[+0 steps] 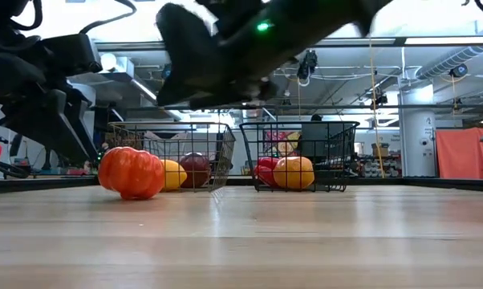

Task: Sort produce into baskets
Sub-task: Put the orange pumpkin into the black wire basket

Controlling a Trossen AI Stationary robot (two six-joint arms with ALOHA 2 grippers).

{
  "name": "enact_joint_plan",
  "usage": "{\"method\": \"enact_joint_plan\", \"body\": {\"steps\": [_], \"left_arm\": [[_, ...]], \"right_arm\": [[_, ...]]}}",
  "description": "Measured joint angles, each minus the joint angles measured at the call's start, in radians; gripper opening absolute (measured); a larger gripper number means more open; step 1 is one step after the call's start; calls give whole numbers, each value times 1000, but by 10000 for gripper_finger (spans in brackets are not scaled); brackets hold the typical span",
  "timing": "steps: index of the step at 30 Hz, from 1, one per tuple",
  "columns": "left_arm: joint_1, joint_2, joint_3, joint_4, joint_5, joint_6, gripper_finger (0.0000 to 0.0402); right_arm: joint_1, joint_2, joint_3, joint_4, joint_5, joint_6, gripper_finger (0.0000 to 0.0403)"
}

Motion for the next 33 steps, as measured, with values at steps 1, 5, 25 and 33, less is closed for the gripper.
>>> {"method": "enact_joint_plan", "body": {"steps": [1, 5, 25, 33], "left_arm": [[0, 0, 0, 1, 0, 1, 168], [0, 0, 0, 3, -12, 0, 168], [0, 1, 0, 27, -55, 10, 168], [0, 1, 0, 39, -78, 22, 168]], "right_arm": [[-9, 14, 19, -1, -13, -5, 235], [-36, 61, 75, 0, -44, 3, 164], [-115, 139, 122, 11, -112, 21, 9], [-139, 139, 122, 51, -195, 9, 9]]}}
